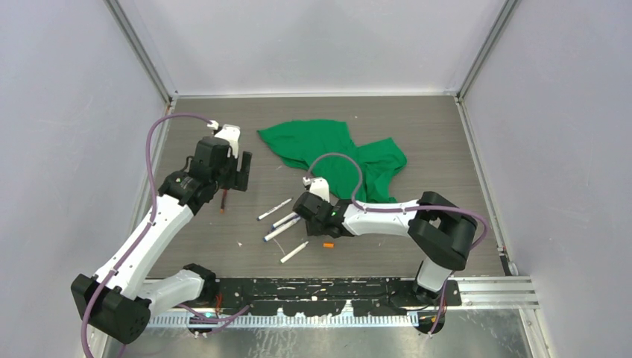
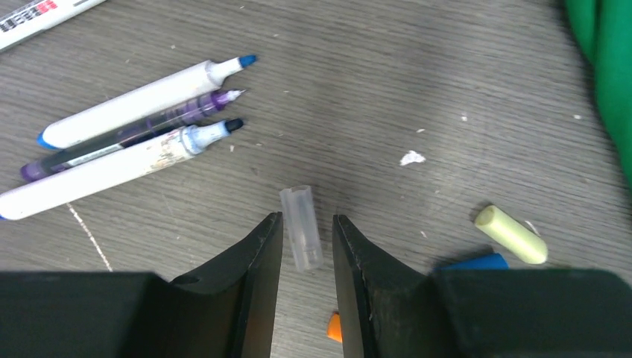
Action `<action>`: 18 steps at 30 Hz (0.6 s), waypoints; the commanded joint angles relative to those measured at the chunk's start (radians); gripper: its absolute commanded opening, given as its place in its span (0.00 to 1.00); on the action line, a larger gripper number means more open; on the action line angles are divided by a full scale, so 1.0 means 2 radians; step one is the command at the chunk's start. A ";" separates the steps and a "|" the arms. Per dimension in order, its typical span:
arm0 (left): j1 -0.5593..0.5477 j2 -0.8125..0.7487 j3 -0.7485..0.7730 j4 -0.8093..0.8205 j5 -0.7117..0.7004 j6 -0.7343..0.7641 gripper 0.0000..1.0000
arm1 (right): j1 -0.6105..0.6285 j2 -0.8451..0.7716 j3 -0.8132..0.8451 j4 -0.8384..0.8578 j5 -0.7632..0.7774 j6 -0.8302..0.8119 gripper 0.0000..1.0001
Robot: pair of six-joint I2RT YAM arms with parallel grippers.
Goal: Insert the pens into the pen caps
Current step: Pick up the pen cap from the center of the board.
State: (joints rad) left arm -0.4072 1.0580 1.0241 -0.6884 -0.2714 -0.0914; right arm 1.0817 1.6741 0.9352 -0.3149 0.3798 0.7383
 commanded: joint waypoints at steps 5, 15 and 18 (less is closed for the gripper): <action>0.002 -0.005 -0.004 0.026 -0.017 0.004 0.82 | 0.002 0.033 0.035 0.013 -0.024 -0.072 0.35; 0.002 -0.007 -0.003 0.024 -0.024 0.006 0.83 | 0.005 0.058 0.060 -0.022 -0.015 -0.135 0.33; 0.002 -0.009 -0.003 0.024 -0.023 0.006 0.83 | 0.003 0.070 0.070 -0.024 -0.022 -0.149 0.32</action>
State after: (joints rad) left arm -0.4072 1.0580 1.0164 -0.6853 -0.2981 -0.0883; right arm 1.0908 1.7721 1.0370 -0.3431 0.3340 0.5102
